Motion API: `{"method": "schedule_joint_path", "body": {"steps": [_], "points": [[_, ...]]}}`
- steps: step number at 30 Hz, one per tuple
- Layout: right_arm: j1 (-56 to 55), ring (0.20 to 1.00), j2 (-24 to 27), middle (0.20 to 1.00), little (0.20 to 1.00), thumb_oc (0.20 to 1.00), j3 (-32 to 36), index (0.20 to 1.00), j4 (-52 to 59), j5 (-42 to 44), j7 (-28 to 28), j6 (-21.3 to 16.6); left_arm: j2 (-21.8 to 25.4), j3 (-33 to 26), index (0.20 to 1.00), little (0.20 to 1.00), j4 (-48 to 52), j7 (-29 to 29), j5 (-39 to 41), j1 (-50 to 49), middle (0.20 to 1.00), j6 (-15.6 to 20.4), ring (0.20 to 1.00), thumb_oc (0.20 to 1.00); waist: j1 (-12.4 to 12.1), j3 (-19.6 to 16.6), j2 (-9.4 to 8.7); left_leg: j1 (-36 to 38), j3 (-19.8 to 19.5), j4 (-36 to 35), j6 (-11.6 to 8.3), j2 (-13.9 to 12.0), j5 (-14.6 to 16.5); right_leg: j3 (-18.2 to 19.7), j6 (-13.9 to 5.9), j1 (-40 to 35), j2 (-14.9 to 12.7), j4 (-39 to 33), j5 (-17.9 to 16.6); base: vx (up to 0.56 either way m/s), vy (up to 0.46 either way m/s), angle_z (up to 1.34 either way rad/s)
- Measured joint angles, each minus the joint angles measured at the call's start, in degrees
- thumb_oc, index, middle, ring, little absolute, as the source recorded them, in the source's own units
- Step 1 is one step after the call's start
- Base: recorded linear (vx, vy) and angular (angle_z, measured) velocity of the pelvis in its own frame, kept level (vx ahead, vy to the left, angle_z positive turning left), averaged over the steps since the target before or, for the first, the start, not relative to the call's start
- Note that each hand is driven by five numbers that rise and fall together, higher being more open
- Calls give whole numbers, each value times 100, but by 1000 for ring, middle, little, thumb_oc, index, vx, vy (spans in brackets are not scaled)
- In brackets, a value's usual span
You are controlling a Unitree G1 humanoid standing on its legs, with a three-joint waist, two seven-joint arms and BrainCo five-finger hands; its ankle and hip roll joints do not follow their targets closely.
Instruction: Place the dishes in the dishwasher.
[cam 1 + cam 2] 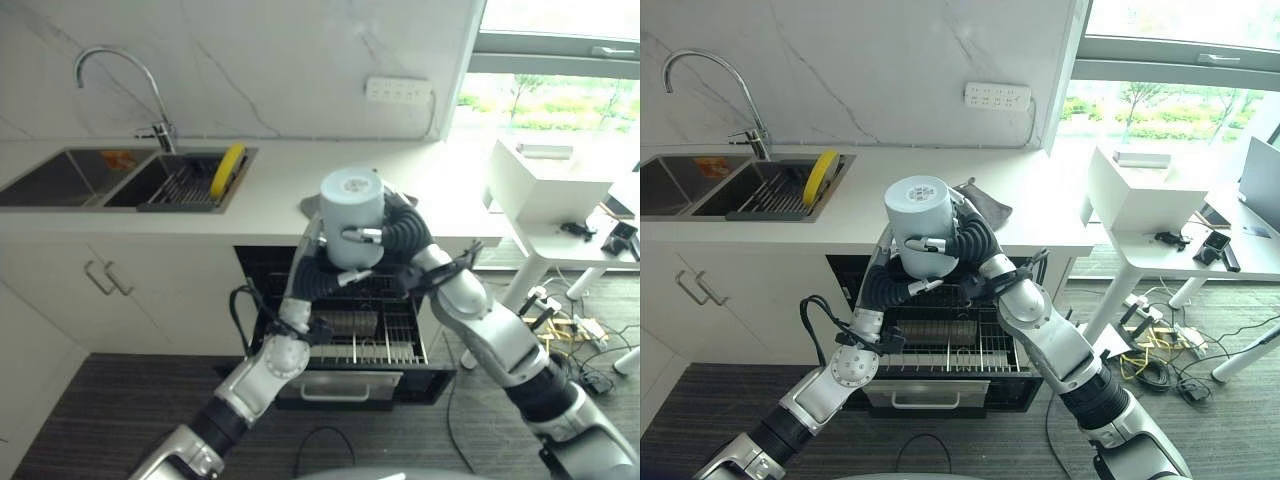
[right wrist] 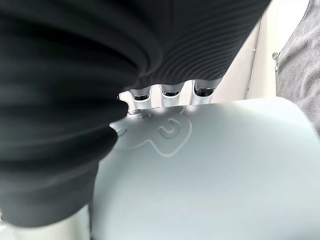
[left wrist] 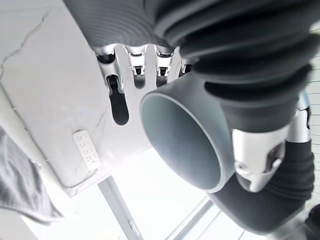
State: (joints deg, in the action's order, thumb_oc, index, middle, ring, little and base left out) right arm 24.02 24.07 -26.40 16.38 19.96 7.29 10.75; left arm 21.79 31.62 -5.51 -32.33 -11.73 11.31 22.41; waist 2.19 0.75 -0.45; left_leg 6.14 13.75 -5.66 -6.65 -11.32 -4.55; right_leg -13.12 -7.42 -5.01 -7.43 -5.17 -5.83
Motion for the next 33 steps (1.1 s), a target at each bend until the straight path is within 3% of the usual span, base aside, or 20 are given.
{"method": "schedule_joint_path", "body": {"steps": [9,16,27,33], "points": [[-65,200,103,200,200,200,22,200,-1,-143,2,-277,164,-71,1000,1000,183,267,174,-297,1000,175,1000,1000,-9,70,89,1,-23,-1,5,2,4,-22,-18,-18,-2,-25,18,0,0,0],[-419,200,273,200,200,200,475,200,-2,-201,120,-431,185,-923,1000,1000,571,251,514,-581,1000,169,1000,1000,-107,217,93,7,-65,-1,6,2,5,-63,-50,-59,-3,-25,49,2,3,2],[-786,200,329,200,200,200,842,200,-12,-194,183,-650,231,-1552,1000,1000,570,86,834,-889,1000,-6,1000,1000,-114,255,95,3,-111,0,14,15,13,-125,-47,-81,-14,-25,66,11,4,1],[-1300,200,343,200,200,200,1197,200,-22,-121,188,-663,268,-1904,1000,1000,692,332,1072,-1068,1000,-78,1000,1000,-115,283,100,10,-125,-1,28,20,31,-132,-64,-107,-16,-28,108,94,12,1]]}}
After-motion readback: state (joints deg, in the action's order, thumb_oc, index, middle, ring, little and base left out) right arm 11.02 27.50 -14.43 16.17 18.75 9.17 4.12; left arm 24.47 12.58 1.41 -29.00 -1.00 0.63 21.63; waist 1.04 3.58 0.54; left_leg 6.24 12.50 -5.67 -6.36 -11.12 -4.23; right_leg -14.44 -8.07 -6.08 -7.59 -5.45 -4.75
